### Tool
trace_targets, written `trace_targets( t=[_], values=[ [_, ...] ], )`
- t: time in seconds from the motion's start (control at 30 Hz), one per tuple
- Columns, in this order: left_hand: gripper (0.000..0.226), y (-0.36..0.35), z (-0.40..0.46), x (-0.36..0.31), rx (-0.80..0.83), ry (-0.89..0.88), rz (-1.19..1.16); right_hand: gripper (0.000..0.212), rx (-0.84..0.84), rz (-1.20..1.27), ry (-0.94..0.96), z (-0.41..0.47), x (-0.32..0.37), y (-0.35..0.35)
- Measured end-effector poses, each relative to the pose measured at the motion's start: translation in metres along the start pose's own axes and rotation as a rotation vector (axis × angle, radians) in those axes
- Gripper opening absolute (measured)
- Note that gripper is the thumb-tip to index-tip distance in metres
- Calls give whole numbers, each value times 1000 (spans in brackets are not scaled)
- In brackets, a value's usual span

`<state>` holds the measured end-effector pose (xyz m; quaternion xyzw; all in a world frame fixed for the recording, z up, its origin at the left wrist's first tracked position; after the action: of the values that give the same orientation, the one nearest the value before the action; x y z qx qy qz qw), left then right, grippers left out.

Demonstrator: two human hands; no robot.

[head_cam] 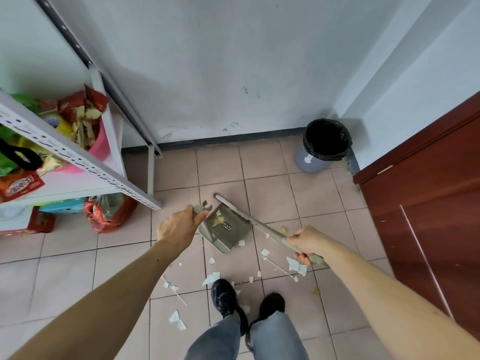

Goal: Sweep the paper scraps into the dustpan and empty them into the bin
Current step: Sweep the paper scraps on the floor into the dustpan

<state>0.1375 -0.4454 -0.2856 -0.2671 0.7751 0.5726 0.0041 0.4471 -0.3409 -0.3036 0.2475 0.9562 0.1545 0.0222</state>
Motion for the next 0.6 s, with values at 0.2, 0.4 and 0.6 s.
trace_targets(
  t=[0.2,0.4,0.6],
  values=[
    [53,3,-12,-2,-45,52,-27,32,44,-62,42,-40,-8,8],
    [56,2,-44,-6,-99,60,-26,29,-48,82,45,-38,-54,13],
    [55,-6,-73,-6,-86,27,-18,22,-194,209,5,-16,-111,5]
  ],
)
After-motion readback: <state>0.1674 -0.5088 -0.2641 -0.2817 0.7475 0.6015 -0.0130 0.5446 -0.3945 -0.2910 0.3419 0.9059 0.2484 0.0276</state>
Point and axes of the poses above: each hand's wrist, its own z-axis towards the middle knuckle, its own y-axis out of the back of the hand, x = y × z, the point moved 7 cm from there along z, towards the middle knuckle, and after that the axes turned 13 degrees about -y, right-handed, at the moved point
